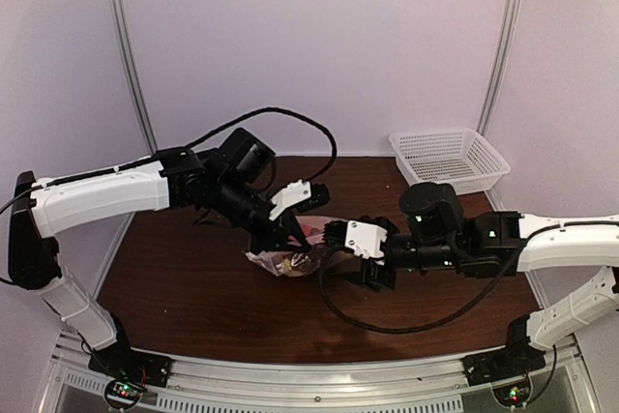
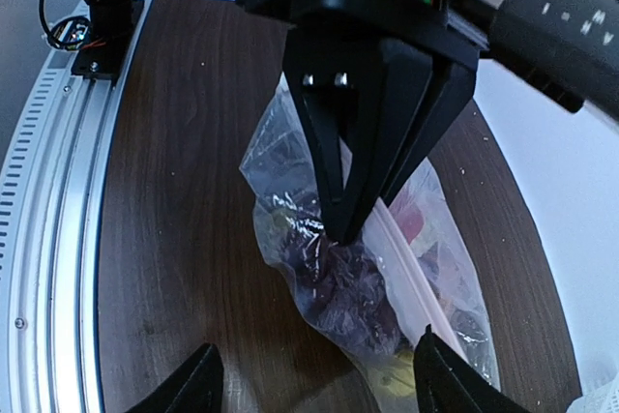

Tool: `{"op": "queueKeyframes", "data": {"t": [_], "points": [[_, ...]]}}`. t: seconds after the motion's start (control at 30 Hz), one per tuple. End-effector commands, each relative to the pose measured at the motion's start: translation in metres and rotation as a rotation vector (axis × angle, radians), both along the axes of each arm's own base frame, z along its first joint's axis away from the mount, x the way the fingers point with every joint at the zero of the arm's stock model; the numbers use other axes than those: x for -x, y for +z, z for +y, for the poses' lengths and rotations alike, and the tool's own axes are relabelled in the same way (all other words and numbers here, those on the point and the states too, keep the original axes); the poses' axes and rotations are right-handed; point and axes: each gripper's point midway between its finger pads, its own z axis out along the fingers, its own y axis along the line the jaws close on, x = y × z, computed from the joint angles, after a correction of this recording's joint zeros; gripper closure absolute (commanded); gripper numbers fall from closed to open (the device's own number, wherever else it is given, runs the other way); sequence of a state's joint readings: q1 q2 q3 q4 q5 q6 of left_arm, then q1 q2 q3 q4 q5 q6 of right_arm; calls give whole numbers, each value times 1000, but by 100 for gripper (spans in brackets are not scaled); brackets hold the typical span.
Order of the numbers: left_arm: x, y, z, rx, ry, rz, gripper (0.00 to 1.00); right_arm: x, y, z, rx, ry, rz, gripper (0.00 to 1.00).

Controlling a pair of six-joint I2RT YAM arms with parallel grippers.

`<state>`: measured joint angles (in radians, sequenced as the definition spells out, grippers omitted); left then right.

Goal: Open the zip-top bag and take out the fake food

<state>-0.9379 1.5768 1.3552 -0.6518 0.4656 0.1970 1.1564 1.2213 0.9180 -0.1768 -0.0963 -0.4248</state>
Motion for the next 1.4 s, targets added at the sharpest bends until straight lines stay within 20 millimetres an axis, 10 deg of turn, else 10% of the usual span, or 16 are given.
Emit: {"op": "queueKeyframes", "data": {"t": [0.0, 0.53, 1.0, 1.27, 1.37], "points": [[22, 20, -6, 79, -104, 7, 100, -7, -5, -2, 69, -35, -23, 32], [31, 9, -7, 51, -146, 31, 100, -1, 11, 1, 76, -6, -81, 34], [44, 8, -9, 50, -200, 47, 100, -13, -13, 2, 181, -32, -113, 38], [35, 17, -9, 72, -149, 5, 100, -10, -26, 5, 219, -13, -81, 79], [24, 35, -8, 146, -88, -46, 84, -14, -19, 3, 193, -52, -80, 100]]}}
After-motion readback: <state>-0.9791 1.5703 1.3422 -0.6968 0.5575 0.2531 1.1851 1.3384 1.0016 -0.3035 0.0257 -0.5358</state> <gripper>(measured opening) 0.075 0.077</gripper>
